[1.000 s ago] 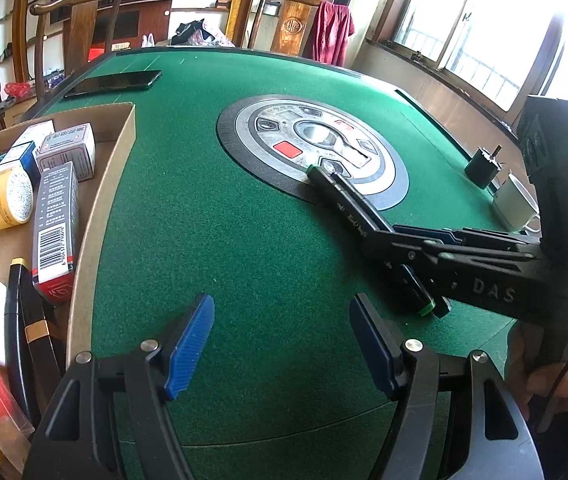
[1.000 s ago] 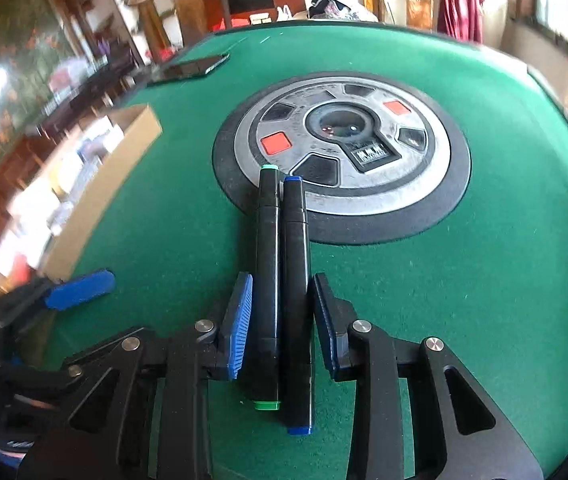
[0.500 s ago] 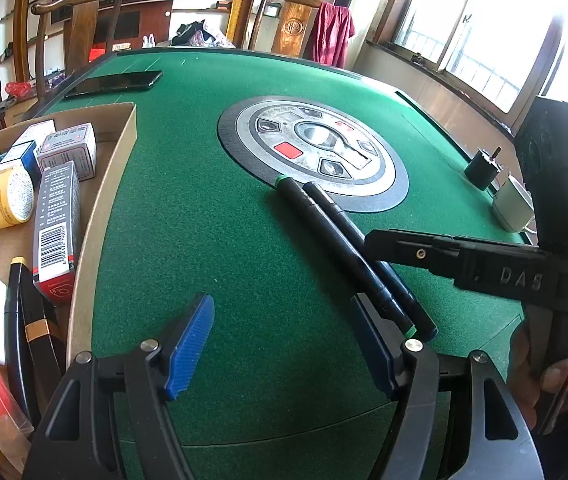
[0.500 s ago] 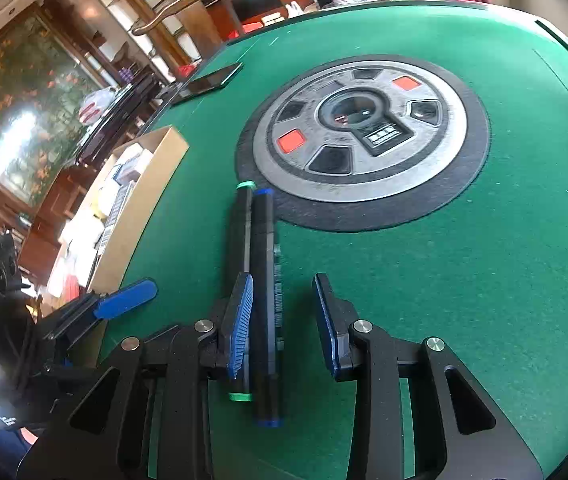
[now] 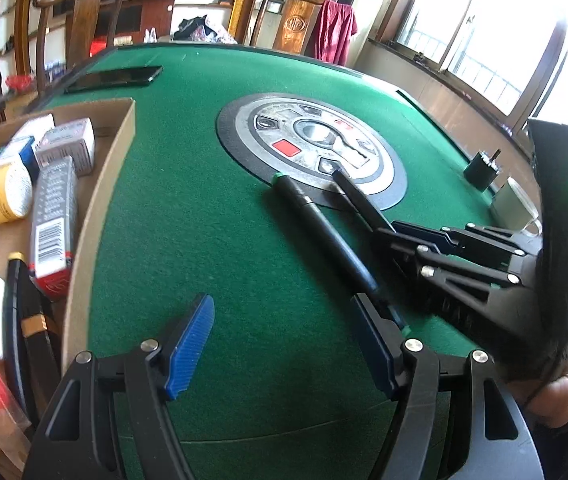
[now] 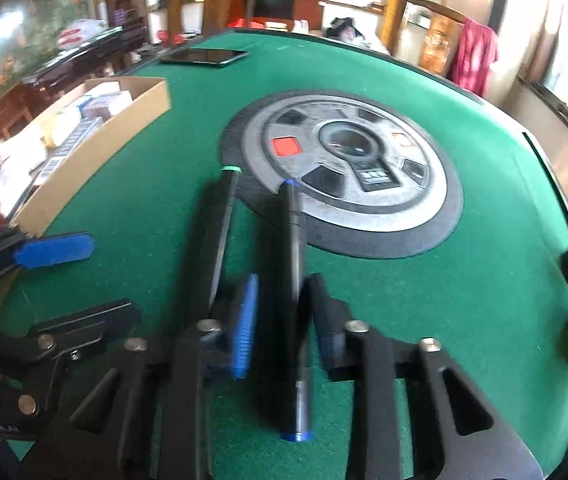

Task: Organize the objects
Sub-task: 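Grasp the blue-capped marker with the right tool while the left tool grasps the green-capped marker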

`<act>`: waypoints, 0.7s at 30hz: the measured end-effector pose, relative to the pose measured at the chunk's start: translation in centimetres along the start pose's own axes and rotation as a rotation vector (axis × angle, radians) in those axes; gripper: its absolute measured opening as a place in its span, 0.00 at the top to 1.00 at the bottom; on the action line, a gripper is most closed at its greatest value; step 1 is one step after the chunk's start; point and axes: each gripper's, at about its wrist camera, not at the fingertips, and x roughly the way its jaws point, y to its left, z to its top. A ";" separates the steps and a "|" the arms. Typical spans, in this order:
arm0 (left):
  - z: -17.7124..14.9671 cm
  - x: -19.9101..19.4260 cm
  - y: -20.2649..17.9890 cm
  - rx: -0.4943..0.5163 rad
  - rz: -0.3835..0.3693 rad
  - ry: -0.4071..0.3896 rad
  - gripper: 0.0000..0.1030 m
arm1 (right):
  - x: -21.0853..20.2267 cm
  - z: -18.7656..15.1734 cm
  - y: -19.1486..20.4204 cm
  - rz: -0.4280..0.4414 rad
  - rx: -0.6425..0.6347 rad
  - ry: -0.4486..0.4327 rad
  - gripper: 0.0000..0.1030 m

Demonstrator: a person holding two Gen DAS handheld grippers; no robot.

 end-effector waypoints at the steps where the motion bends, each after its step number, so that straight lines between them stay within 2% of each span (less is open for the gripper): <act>1: 0.2 0.1 -0.1 -0.012 -0.010 0.010 0.32 | -0.1 0.0 -1.0 0.009 0.044 -0.004 0.85; 7: 2.3 1.2 -1.0 -0.121 -0.073 0.092 0.33 | -1.2 0.0 -5.8 0.098 0.278 -0.050 0.85; 11: 3.8 2.9 -1.8 -0.130 -0.001 0.117 0.34 | -1.2 0.1 -6.7 0.117 0.333 -0.062 0.85; 15: 4.3 4.1 -2.5 -0.092 0.063 0.128 0.56 | -1.6 0.0 -7.1 0.119 0.358 -0.084 0.85; 17: 4.4 4.3 -2.9 -0.078 0.079 0.128 0.58 | -1.8 -0.1 -7.5 0.130 0.374 -0.090 0.85; 18: 4.4 4.4 -3.1 -0.061 0.091 0.125 0.64 | -1.8 -0.1 -7.6 0.134 0.380 -0.092 0.85; 19: 4.4 4.6 -3.4 -0.035 0.103 0.121 0.74 | -1.8 -0.1 -7.7 0.136 0.382 -0.094 0.85; 21: 4.1 4.7 -3.8 0.023 0.126 0.108 0.83 | -2.0 -0.1 -7.8 0.143 0.383 -0.099 0.85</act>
